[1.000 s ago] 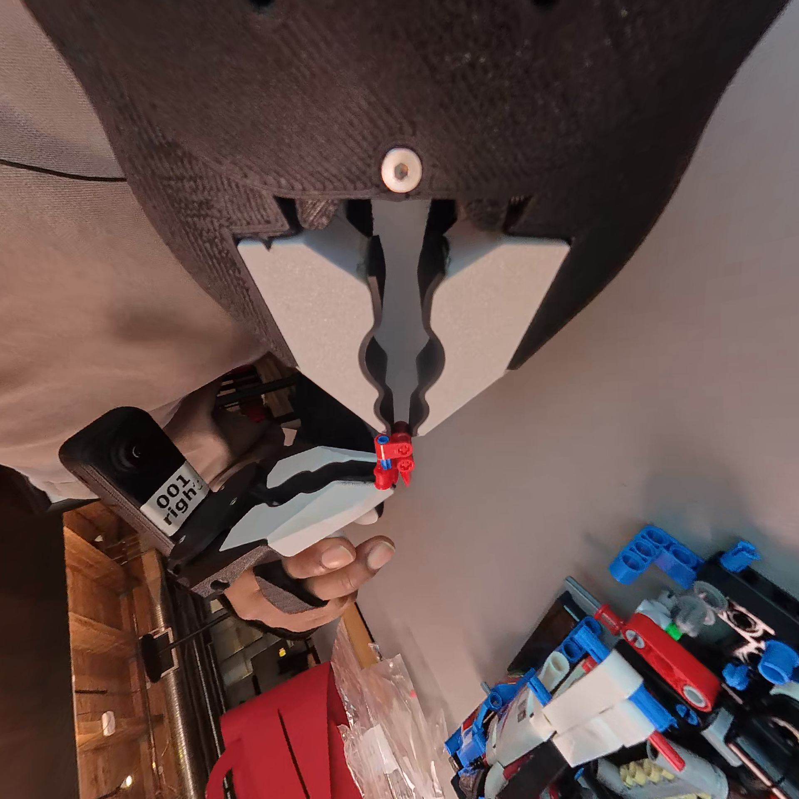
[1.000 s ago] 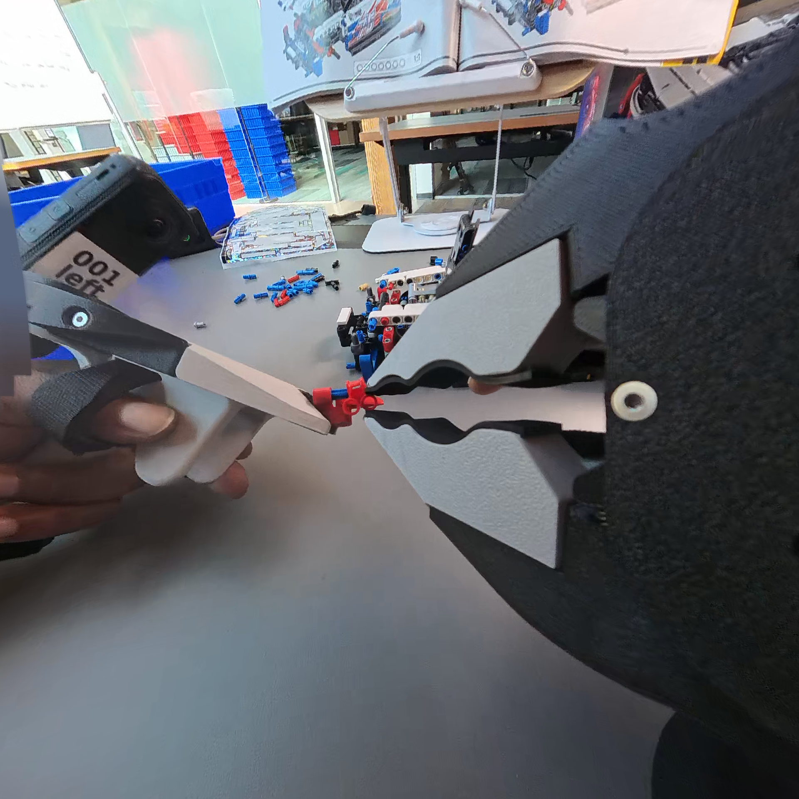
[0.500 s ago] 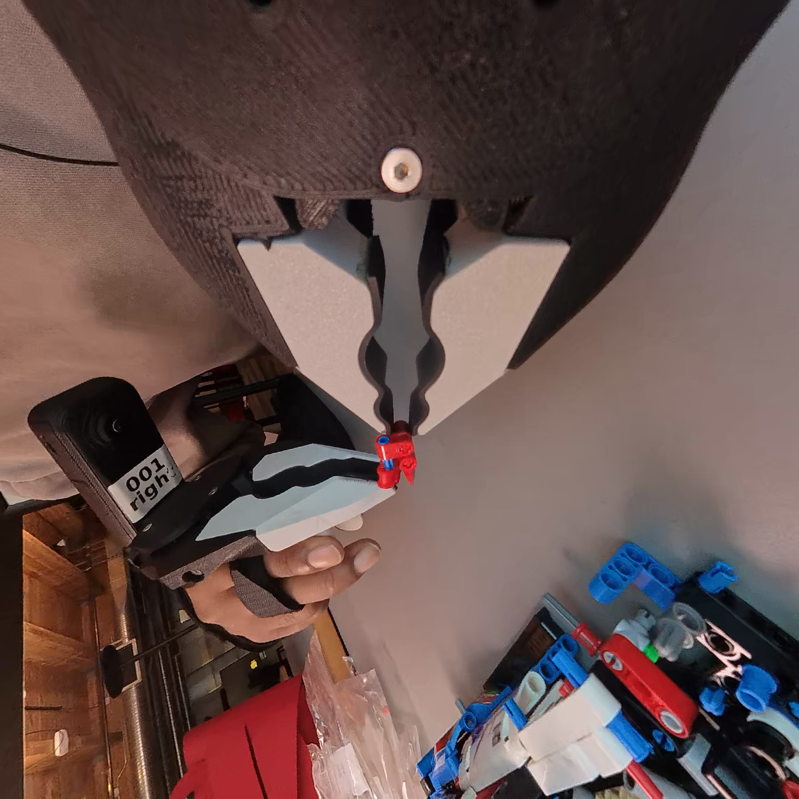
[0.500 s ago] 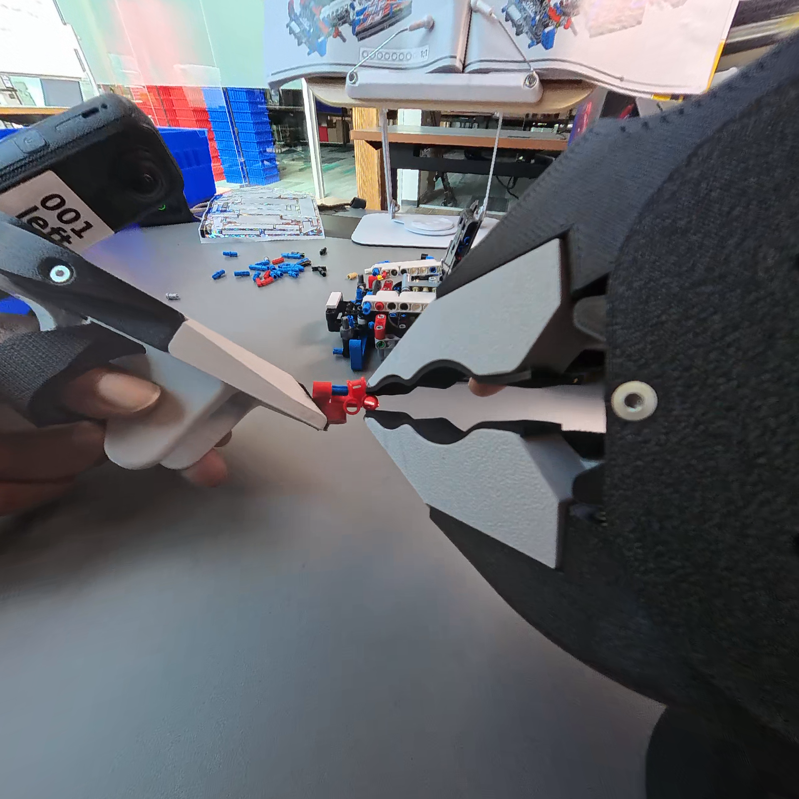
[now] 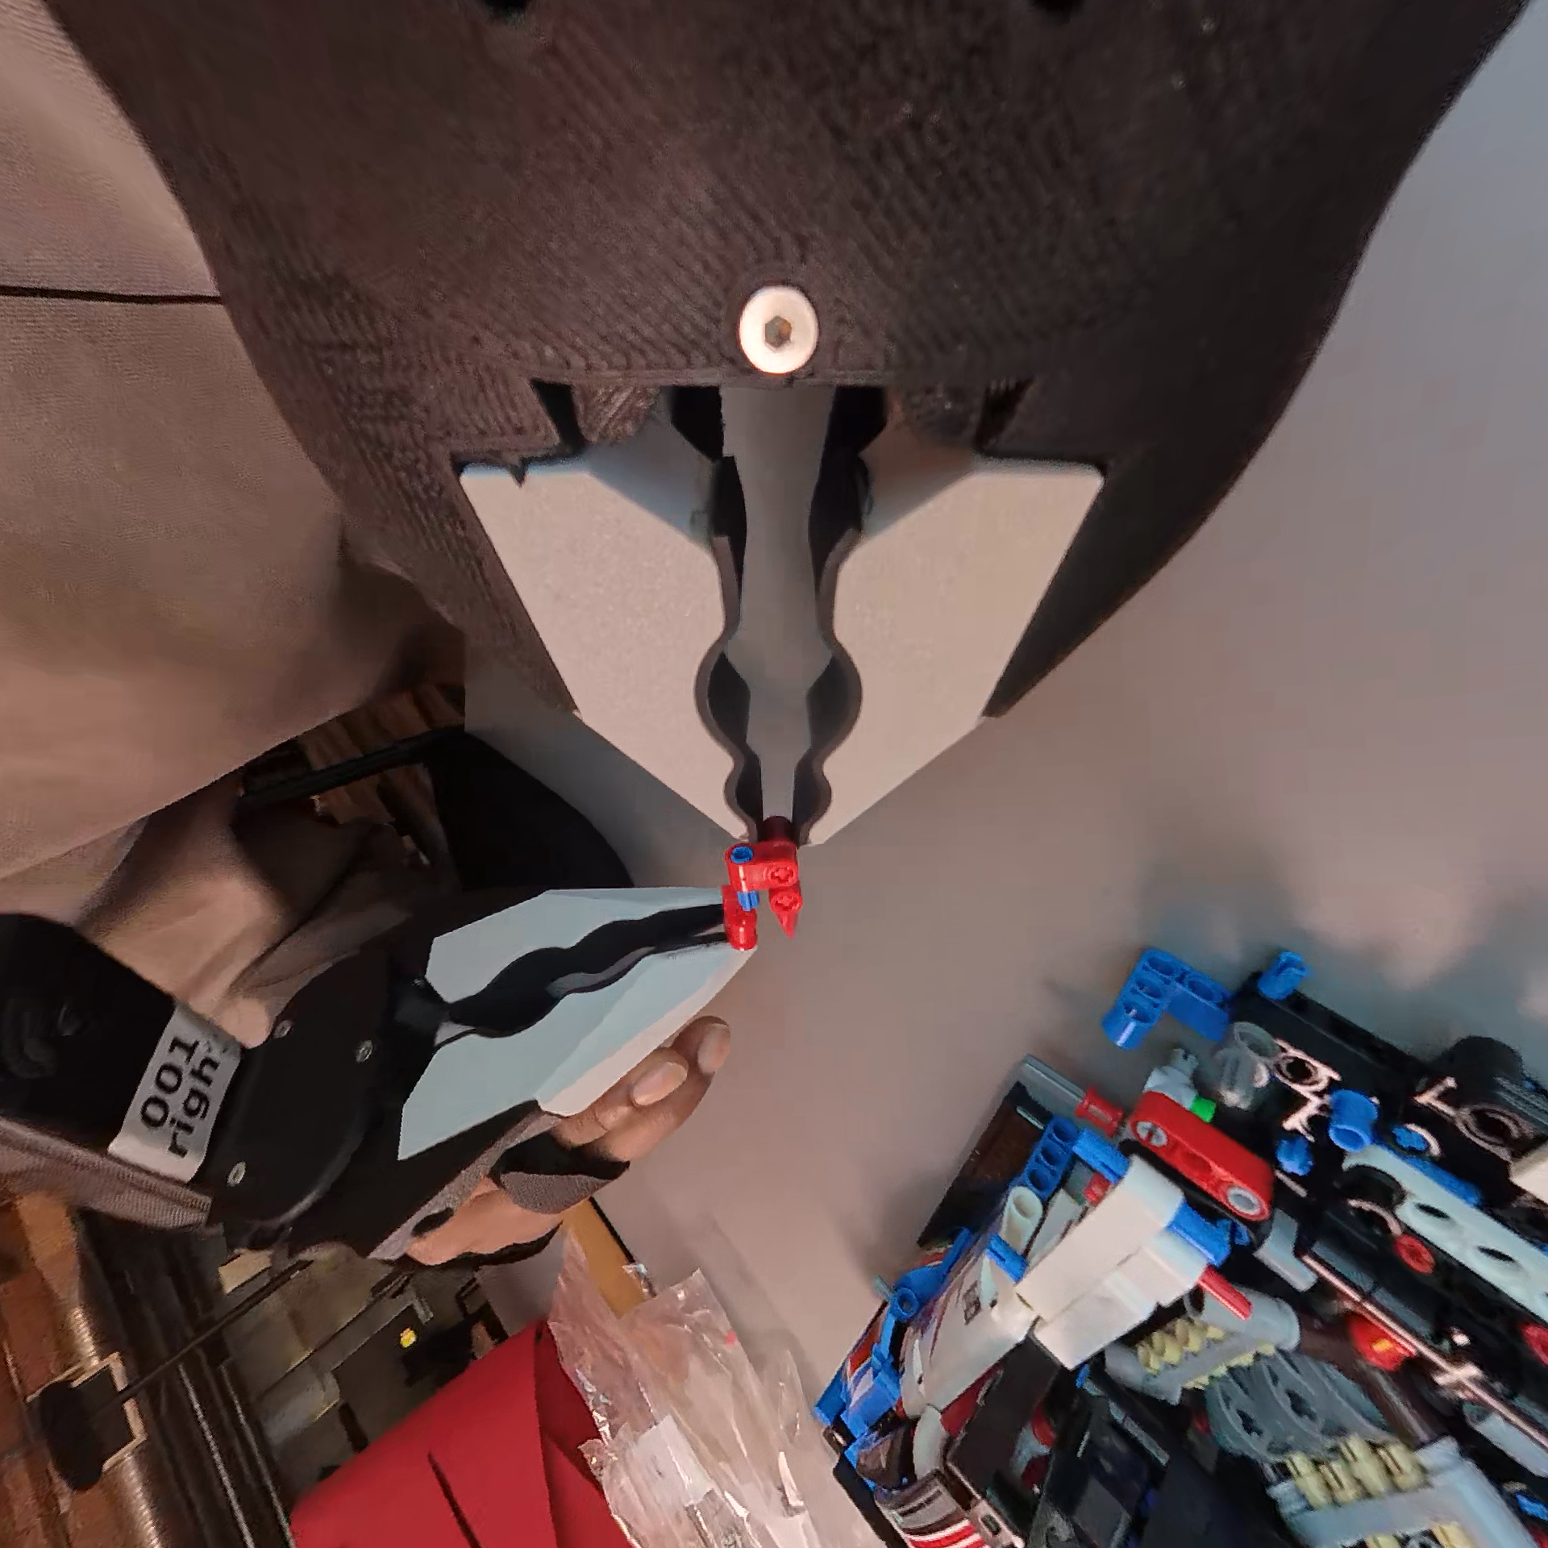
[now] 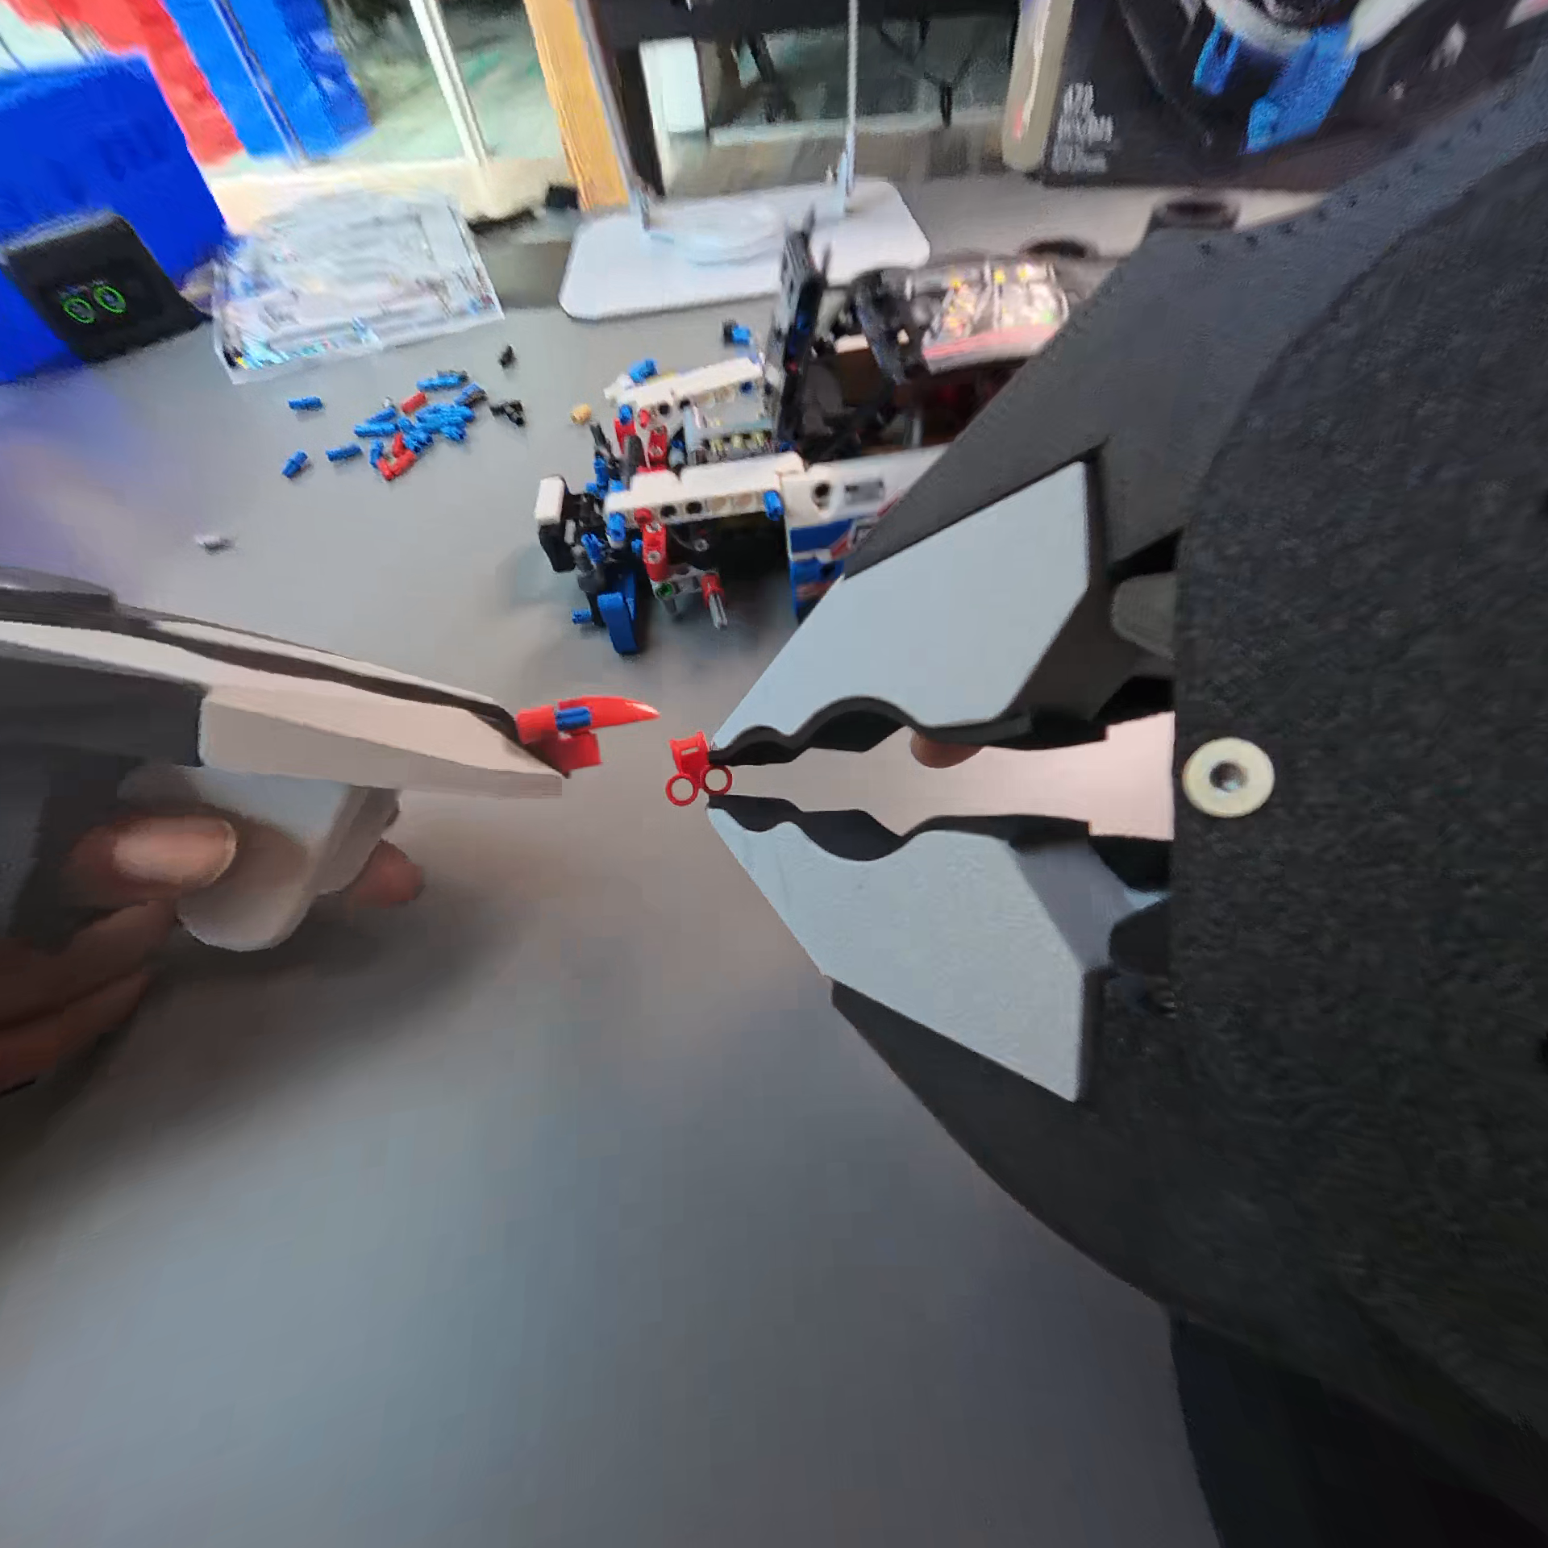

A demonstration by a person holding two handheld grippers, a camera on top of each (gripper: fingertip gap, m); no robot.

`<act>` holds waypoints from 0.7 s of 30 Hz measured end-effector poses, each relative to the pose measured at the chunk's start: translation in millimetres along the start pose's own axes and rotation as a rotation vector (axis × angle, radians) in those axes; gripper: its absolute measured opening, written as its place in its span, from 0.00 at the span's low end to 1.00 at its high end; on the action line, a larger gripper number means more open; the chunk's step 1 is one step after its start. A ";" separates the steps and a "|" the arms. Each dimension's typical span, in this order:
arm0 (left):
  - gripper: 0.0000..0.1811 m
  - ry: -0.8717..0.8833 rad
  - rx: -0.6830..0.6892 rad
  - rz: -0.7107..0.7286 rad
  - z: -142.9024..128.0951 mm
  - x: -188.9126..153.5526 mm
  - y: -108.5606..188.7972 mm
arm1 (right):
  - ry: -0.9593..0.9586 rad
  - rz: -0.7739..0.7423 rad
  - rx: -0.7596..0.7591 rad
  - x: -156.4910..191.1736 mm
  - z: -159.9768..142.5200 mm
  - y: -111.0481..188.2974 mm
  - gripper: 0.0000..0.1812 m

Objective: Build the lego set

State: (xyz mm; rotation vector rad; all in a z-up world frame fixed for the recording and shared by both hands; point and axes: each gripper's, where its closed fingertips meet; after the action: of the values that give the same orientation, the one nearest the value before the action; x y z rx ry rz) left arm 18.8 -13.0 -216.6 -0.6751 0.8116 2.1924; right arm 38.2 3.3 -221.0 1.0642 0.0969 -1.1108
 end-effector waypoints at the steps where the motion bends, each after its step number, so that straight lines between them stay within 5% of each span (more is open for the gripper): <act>1: 0.03 -0.026 -0.003 0.011 1.0 1.8 1.0 | -0.068 0.058 0.025 7.1 -6.4 1.3 0.03; 5: 0.03 -0.143 -0.057 -0.025 12.6 -6.6 5.3 | -0.238 0.201 0.125 30.0 -30.3 -0.2 0.03; 10: 0.03 -0.298 -0.097 -0.031 19.0 -17.5 9.1 | -0.338 0.130 -0.071 4.2 -2.3 17.5 0.07; 14: 0.03 -0.310 -0.081 -0.072 15.6 -29.6 7.2 | -0.130 -0.052 -0.223 -20.2 37.4 34.6 0.09; 21: 0.03 -0.287 -0.062 -0.100 10.7 -40.6 6.8 | 0.082 -0.084 -0.171 -11.7 53.1 24.4 0.05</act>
State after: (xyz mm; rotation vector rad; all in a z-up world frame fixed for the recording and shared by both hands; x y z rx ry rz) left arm 36.7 -26.4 -180.5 -0.4075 0.5520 2.1653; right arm 28.8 -26.9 -170.6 0.9588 0.2996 -1.1135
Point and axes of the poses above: each gripper's, where its closed fingertips meet, y back along the fingers, z out of its top, x = y × z across the jaws, and after that the axes turned 1 degree about -y, right-handed
